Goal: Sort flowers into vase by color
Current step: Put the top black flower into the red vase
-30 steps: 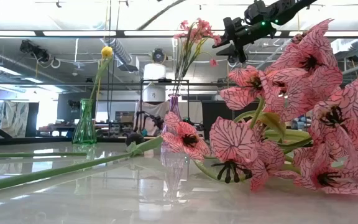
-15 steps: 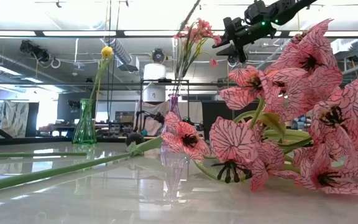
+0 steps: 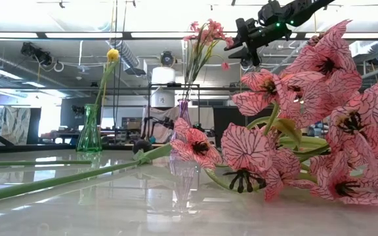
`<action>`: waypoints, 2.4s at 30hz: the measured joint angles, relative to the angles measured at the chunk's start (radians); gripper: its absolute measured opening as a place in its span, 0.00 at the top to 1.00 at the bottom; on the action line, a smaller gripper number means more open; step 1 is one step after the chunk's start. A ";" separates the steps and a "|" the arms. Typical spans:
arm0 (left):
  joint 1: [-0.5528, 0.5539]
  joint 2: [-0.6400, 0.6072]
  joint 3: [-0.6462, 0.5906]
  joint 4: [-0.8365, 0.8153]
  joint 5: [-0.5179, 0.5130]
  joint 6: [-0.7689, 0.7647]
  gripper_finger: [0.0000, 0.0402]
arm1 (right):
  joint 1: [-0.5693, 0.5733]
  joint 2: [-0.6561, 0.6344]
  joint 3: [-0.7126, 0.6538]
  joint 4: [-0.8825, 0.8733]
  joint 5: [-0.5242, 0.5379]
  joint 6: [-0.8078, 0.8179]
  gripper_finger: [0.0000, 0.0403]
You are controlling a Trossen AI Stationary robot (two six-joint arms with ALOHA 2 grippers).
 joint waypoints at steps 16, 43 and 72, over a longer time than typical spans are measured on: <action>0.004 0.000 0.000 0.127 -0.004 0.108 0.98 | 0.000 0.000 0.000 0.000 0.000 0.000 0.51; 0.032 0.000 0.000 0.158 -0.070 0.108 0.98 | 0.000 0.000 0.000 0.008 -0.118 0.279 0.51; 0.037 0.000 0.000 0.157 -0.061 0.128 0.98 | -0.006 -0.466 0.000 -0.049 -0.543 0.229 0.51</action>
